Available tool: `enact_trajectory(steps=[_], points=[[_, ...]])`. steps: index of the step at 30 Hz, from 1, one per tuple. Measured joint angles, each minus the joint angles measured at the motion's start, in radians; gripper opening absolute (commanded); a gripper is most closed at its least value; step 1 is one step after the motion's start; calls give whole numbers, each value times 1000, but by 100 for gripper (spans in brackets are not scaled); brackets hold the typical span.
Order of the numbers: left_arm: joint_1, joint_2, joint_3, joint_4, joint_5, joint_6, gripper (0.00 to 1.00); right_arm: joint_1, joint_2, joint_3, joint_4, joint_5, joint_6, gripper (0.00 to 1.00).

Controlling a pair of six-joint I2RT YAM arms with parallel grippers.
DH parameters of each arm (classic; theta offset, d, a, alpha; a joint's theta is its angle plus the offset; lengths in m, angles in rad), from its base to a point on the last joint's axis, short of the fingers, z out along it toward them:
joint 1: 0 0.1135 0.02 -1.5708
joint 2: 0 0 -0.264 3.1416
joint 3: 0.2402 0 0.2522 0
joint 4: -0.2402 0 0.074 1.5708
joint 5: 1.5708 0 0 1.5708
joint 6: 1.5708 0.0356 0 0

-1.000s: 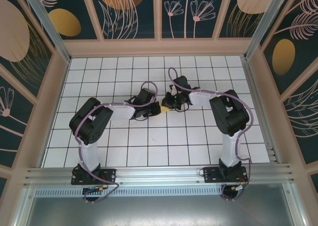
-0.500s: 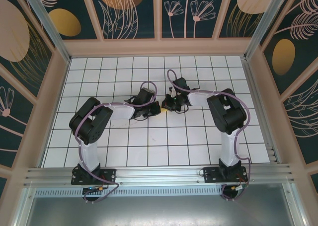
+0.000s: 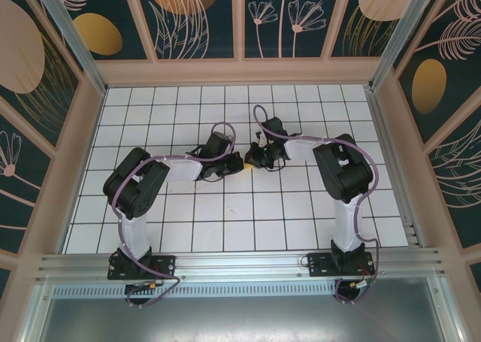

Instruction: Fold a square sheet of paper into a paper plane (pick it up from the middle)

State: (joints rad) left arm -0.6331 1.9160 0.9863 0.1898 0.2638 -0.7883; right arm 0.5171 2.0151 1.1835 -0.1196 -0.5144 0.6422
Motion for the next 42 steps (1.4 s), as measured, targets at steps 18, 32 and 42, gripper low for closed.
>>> enact_trajectory(steps=[18,32,42], points=[[0,17,-20,31,-37,18,0,-23,18,19,-18,-38,-25,0],[0,17,-19,31,-37,55,0,-144,56,69,-25,-64,-111,0],[0,17,-19,31,-37,55,0,-226,84,109,-38,-82,-163,1]])
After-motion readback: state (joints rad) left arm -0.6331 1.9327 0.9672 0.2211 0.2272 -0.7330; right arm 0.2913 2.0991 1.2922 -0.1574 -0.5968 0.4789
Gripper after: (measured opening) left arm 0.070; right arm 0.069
